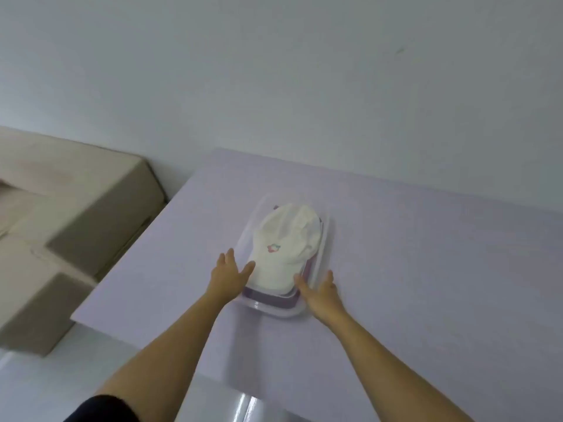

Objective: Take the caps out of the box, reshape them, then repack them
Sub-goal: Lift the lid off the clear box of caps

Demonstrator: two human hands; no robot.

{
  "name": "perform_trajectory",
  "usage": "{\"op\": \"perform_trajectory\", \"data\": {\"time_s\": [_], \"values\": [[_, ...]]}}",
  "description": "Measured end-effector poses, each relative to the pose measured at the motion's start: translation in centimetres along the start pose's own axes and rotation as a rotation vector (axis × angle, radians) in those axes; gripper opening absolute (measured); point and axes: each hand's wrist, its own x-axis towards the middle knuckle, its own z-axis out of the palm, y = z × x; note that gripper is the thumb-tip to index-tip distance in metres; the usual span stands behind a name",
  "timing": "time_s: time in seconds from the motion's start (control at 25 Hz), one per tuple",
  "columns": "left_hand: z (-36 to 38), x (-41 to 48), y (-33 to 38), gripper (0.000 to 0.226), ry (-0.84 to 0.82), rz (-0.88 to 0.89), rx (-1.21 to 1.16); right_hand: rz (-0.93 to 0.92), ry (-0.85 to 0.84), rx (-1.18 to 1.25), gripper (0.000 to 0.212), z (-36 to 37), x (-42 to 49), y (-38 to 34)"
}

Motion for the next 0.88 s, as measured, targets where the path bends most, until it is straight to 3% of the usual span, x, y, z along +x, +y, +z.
{"op": "perform_trajectory", "data": {"time_s": [0.12, 0.24, 0.32, 0.64, 0.8, 0.88], "values": [[0.4, 0.3, -1.4, 0.079, -0.064, -0.105, -0.202, 0.031, -0.010, 0.093, 0.097, 1.7, 0.7, 0.7], [-0.2, 0.2, -1.7, 0.062, -0.066, -0.102, -0.305, -0.003, 0.030, 0.048, 0.074, 2.7, 0.8, 0.7], [-0.4, 0.0, -1.2, 0.056, -0.049, -0.087, -0.320, -0.029, 0.044, 0.047, 0.069, 2.3, 0.6, 0.4], [6.0, -4.4, 4.0, 0.057, -0.162, -0.005, -0.345, -0.032, 0.124, 0.084, 0.079, -7.3, -1.6, 5.1], [10.3, -7.6, 6.9, 0.052, -0.259, 0.019, -0.328, 0.036, 0.173, 0.106, 0.097, -12.3, -4.2, 9.2], [12.1, -9.3, 7.6, 0.050, -0.293, 0.014, -0.324, 0.054, 0.185, 0.126, 0.093, -14.0, -5.4, 11.1]]}}
